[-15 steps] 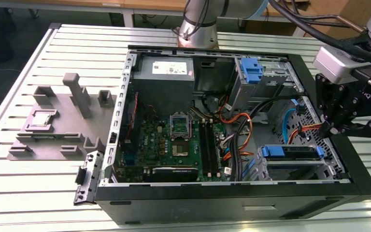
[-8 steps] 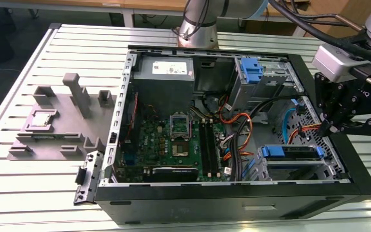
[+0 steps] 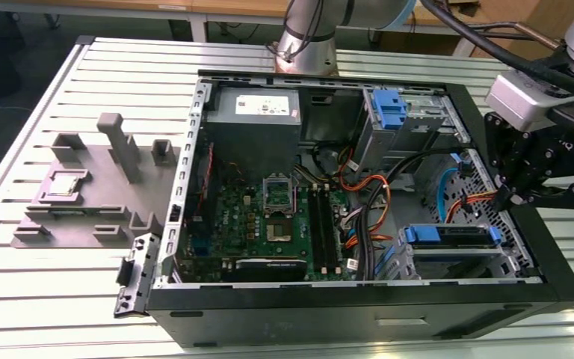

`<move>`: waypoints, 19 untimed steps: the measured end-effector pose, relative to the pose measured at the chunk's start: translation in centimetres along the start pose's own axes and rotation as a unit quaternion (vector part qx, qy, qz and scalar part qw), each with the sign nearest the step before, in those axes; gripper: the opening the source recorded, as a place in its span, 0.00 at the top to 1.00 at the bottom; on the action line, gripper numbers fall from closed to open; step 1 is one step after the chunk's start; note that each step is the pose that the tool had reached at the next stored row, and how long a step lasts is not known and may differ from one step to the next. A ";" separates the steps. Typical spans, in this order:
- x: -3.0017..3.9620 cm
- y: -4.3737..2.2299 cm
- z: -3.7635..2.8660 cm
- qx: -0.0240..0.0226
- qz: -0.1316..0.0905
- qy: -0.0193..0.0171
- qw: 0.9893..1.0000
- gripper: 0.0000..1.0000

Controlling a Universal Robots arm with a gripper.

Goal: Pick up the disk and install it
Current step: 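Insert the first disk wire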

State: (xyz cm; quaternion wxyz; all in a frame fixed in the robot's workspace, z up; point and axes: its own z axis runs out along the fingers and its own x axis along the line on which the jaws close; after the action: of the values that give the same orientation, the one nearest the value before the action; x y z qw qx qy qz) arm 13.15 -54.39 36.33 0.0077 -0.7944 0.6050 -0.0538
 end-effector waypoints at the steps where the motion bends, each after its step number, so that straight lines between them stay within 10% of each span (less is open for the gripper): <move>1: 0.00 0.00 0.02 0.001 -0.009 -0.001 1.000 0.90; 10: -0.01 0.01 0.14 0.007 -0.090 -0.007 0.996 0.90; 19: -0.02 0.02 0.22 0.013 -0.171 -0.013 0.985 0.90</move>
State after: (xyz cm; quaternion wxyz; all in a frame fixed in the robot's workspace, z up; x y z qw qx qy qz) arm 13.15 -54.39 36.11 0.0169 -0.8867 0.4591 -0.0516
